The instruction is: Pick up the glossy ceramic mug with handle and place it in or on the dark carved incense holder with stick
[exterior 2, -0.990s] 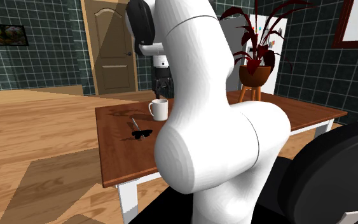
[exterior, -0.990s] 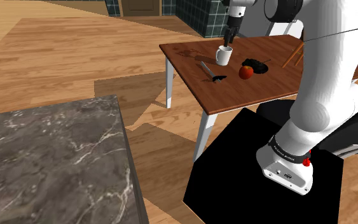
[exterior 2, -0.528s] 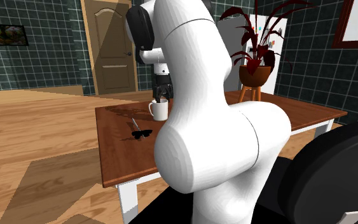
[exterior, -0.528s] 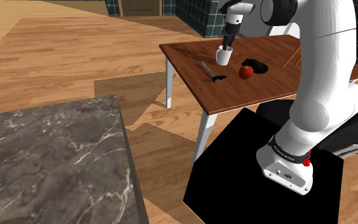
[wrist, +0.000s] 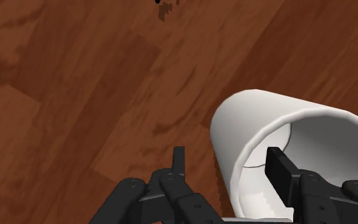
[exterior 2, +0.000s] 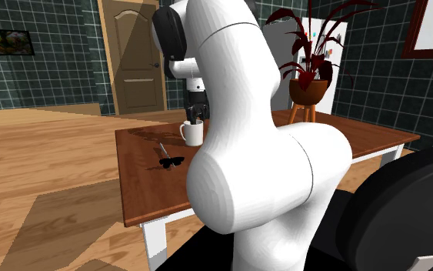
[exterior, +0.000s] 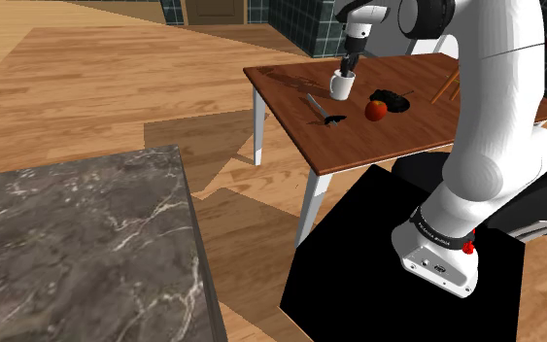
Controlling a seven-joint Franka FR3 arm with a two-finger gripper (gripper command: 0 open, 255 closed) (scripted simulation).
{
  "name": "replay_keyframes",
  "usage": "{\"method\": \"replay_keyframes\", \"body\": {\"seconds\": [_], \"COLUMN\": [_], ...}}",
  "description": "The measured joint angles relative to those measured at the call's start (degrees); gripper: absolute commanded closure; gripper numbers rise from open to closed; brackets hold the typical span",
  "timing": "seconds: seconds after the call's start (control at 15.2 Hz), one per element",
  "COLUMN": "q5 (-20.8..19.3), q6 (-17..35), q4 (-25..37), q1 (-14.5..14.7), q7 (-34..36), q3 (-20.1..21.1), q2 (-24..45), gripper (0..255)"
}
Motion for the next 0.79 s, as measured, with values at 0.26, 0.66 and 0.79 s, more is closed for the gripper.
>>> {"method": "replay_keyframes", "body": {"seconds": [0.26,0.66,0.79], "q5": [0.0,-0.1,-0.3], "q6": [0.0,-0.2,-1.3], "q4": [0.0,0.1,0.8], "q1": [0.0,0.0,0.1], "q7": [0.0,0.0,0.2], "q3": [0.0,0.0,-0.1], "q2": [0.0,-0.1,-0.6], "gripper": [255,255,255]}}
